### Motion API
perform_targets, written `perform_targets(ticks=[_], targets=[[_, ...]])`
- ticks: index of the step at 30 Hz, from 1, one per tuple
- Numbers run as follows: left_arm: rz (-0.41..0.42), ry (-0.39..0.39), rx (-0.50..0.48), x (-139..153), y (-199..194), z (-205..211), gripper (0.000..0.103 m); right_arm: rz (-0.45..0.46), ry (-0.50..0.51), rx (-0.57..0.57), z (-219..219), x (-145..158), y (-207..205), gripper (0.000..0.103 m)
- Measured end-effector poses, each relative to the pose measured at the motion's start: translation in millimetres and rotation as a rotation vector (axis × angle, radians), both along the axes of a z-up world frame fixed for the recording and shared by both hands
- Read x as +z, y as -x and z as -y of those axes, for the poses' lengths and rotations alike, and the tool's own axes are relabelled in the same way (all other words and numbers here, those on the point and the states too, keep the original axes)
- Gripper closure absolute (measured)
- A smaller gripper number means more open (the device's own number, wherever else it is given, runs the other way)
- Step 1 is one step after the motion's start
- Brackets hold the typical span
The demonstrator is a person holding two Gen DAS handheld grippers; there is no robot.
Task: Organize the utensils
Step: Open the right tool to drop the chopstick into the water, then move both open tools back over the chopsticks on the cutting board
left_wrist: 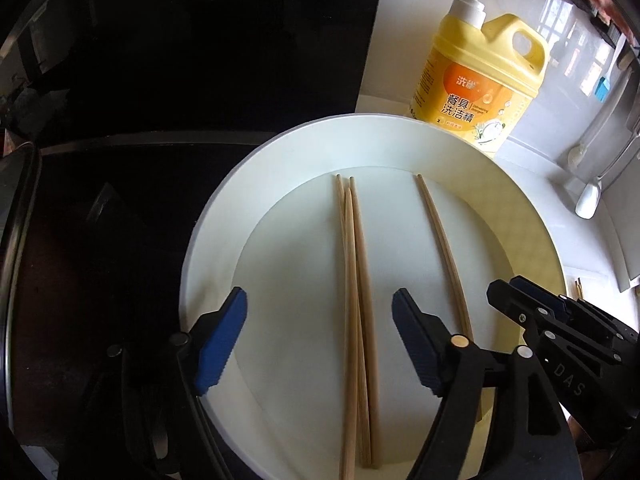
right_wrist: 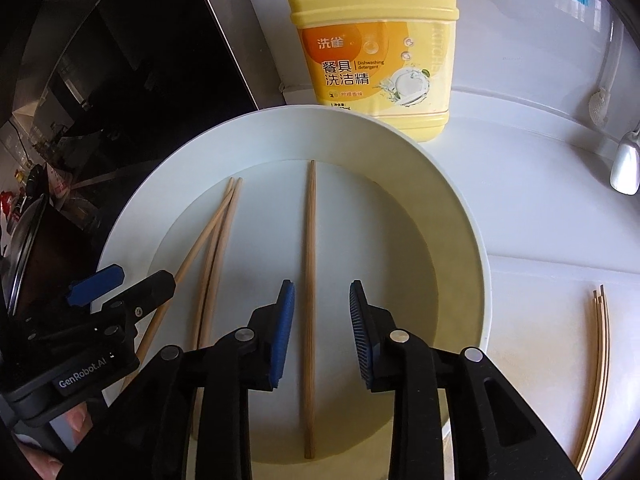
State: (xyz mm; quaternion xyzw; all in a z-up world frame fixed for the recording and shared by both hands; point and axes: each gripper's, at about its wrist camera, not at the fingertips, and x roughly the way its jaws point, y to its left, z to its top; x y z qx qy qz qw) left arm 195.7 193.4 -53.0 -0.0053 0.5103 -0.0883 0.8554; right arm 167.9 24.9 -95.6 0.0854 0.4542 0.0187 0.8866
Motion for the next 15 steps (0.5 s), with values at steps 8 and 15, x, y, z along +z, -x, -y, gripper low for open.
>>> perform_targets(ticks=[8, 15], targets=[[-0.006, -0.021, 0.017, 10, 4, -5, 0.02, 0.028, 0.002, -0.007, 3, 10, 14, 0.062], [0.013, -0.037, 0.02, 23, 15, -9, 0.02, 0.042, 0.002, -0.012, 5, 17, 29, 0.058]])
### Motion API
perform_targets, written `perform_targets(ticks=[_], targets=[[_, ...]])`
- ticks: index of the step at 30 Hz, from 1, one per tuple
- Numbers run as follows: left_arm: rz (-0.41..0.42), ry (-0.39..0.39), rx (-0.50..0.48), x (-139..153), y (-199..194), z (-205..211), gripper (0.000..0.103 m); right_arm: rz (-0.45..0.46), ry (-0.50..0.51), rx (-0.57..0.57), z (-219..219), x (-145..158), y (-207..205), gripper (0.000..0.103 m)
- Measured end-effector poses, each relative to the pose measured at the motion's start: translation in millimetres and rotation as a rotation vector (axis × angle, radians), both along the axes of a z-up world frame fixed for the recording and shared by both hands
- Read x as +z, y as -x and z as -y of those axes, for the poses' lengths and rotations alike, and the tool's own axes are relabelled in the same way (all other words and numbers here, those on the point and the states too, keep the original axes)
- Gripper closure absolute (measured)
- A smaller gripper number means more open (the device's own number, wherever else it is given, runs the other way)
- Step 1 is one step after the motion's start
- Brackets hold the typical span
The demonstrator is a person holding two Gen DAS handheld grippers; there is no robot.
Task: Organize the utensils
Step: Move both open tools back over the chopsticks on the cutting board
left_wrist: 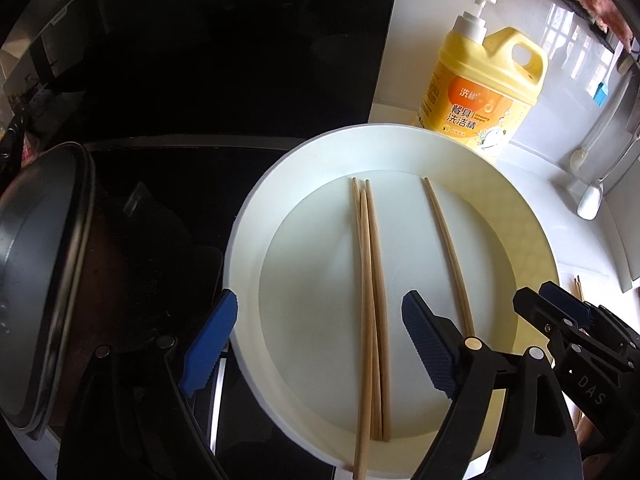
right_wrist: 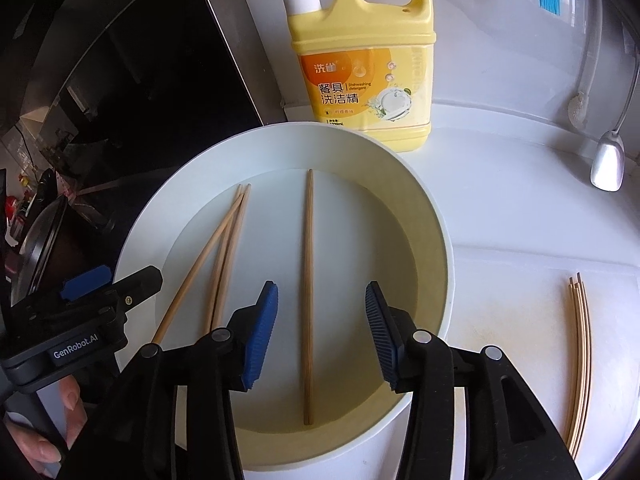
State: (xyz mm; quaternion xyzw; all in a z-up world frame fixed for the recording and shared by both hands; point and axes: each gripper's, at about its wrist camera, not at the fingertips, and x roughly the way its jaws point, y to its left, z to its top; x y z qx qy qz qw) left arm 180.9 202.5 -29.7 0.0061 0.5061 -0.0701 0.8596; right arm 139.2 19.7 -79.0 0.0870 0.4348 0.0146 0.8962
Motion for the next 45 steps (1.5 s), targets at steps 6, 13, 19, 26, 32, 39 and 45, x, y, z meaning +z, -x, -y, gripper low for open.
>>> perform_targets(ticks=[6, 13, 19, 26, 32, 39, 45], targets=[[0.017, -0.01, -0.007, 10, 7, -2, 0.019, 0.007, 0.007, 0.005, -2, 8, 19, 0.056], [0.02, -0.013, -0.037, 17, 19, -1, 0.017, 0.013, 0.011, 0.002, -4, 15, 38, 0.051], [0.023, -0.007, -0.078, 21, 33, 6, 0.014, 0.018, 0.008, -0.041, 4, 16, 58, 0.047], [0.037, -0.011, -0.145, 30, 49, 36, 0.012, 0.023, 0.005, -0.105, 30, 20, 87, 0.043], [0.048, 0.002, -0.188, 37, 67, 76, 0.012, 0.026, -0.002, -0.164, 69, 18, 119, 0.042], [0.035, 0.021, -0.192, 37, 99, 138, 0.012, 0.027, 0.013, -0.204, 138, 18, 166, 0.042], [0.009, 0.025, -0.152, 32, 132, 189, 0.012, 0.025, 0.018, -0.196, 198, 15, 204, 0.04]])
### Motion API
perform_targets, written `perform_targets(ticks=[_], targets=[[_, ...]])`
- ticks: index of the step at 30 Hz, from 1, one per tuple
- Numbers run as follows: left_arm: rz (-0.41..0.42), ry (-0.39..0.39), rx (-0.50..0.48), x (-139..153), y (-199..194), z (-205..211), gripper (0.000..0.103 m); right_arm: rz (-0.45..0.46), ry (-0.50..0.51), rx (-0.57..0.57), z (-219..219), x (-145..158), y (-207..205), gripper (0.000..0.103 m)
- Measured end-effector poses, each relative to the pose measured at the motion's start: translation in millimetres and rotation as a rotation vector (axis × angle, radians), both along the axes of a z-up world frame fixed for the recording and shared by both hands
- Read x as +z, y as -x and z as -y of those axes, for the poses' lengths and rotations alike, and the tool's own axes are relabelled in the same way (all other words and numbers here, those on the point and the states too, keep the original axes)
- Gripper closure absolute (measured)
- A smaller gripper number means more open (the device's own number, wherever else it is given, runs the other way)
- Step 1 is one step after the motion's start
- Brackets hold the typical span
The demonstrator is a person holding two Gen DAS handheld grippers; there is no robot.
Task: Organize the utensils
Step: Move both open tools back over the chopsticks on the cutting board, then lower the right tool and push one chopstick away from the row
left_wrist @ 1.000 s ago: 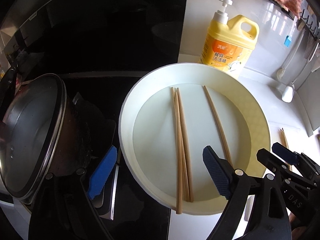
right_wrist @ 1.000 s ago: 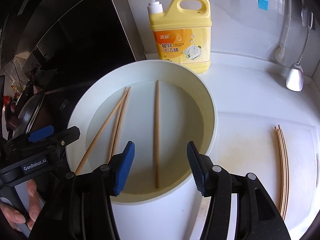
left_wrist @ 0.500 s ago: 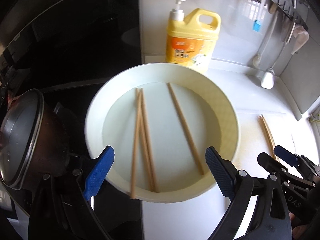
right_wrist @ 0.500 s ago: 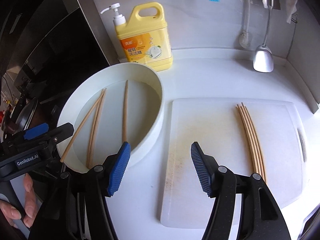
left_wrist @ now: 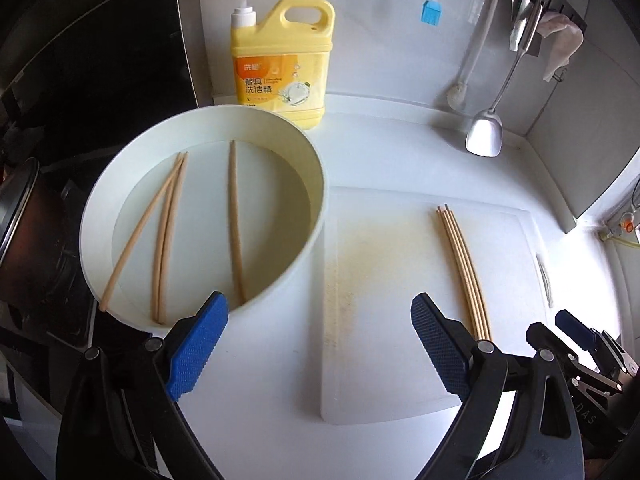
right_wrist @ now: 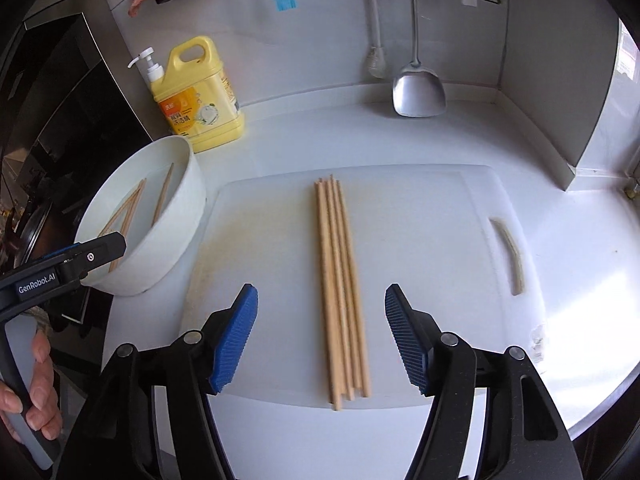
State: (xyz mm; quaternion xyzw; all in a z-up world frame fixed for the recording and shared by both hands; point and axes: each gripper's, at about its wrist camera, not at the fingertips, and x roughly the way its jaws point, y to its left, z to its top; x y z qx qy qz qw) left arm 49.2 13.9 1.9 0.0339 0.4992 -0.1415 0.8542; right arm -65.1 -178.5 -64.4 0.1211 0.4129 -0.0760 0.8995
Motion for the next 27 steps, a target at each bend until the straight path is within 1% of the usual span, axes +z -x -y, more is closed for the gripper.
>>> perform_targets(ticks=[3, 7, 10, 13, 19, 24, 27], targets=[[-0.01, 0.007, 0.036, -3, 17, 16, 0.012, 0.003, -0.009, 0.017, 28, -7, 12, 0.04], [0.002, -0.027, 0.082, -5, 34, 35, 0.012, 0.004, -0.017, 0.031, 57, -19, 16, 0.04], [0.011, -0.042, 0.099, -5, 40, 45, 0.011, 0.003, -0.02, 0.04, 72, -24, 16, 0.04], [0.025, -0.053, 0.098, -8, 43, 55, 0.008, 0.004, -0.025, 0.04, 81, -30, 13, 0.04], [0.029, -0.046, 0.09, -24, 41, 68, 0.008, 0.014, -0.013, 0.043, 79, -40, 1, 0.039], [0.041, -0.041, 0.082, -39, 40, 72, 0.008, 0.016, -0.009, 0.055, 68, -51, -13, 0.039], [0.034, -0.035, 0.083, -47, 39, 72, 0.008, 0.013, -0.007, 0.062, 62, -56, -20, 0.039]])
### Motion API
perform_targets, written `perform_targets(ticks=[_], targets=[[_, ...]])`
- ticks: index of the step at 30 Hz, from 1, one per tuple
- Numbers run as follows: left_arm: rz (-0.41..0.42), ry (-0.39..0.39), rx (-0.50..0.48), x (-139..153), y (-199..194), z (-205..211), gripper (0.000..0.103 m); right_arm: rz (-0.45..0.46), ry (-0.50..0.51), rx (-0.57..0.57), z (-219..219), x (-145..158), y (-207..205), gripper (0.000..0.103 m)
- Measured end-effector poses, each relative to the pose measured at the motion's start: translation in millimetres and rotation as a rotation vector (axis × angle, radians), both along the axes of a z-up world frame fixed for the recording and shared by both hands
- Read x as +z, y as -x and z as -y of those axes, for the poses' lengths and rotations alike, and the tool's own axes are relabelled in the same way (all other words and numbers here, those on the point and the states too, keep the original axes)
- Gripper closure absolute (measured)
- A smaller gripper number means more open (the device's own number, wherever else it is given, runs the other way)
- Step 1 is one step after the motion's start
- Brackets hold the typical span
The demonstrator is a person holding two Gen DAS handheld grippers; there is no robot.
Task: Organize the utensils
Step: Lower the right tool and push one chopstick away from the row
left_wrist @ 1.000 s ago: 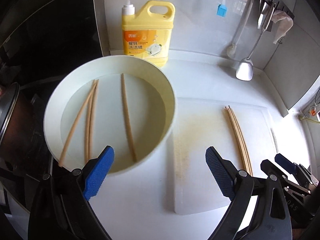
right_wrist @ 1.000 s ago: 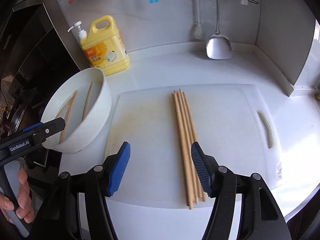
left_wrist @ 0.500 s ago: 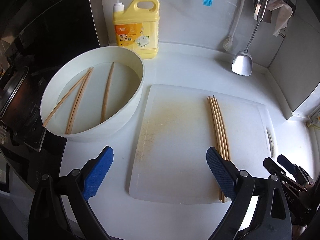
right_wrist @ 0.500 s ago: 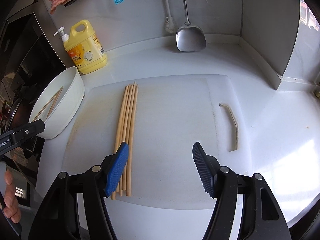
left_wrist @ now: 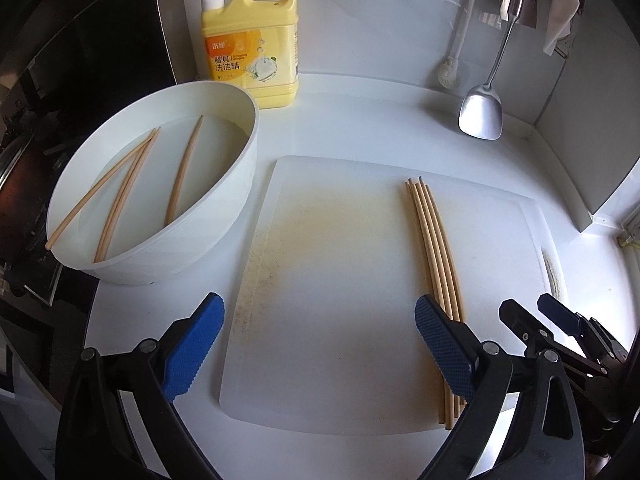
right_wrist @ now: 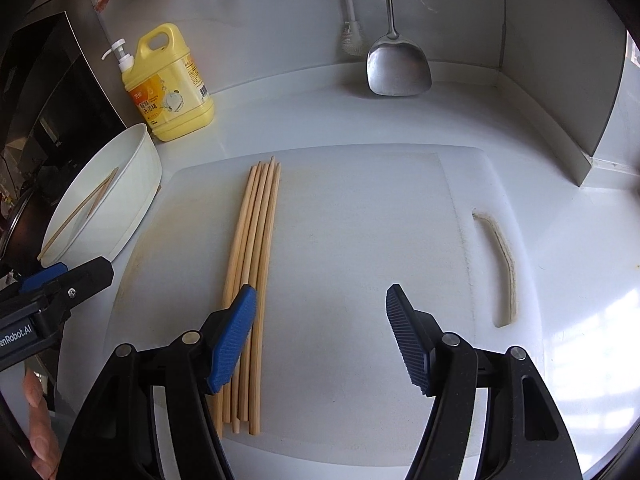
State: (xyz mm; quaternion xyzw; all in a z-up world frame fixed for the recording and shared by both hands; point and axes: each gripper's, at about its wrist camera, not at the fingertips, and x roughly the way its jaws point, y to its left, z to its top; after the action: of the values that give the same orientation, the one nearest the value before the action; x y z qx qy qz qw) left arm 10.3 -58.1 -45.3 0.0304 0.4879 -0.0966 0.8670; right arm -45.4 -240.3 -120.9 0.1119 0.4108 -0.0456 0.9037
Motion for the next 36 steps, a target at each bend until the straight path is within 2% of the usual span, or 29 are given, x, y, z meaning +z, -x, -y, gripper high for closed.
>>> perform_targets(ticks=[18, 36], targets=[[-0.021, -0.006, 0.039, -23, -6, -12, 0.008, -0.017, 0.065, 0.022, -16, -19, -19, 0.039], [-0.031, -0.005, 0.046, -30, -9, -8, 0.008, -0.025, 0.165, 0.044, -24, -27, -24, 0.039]])
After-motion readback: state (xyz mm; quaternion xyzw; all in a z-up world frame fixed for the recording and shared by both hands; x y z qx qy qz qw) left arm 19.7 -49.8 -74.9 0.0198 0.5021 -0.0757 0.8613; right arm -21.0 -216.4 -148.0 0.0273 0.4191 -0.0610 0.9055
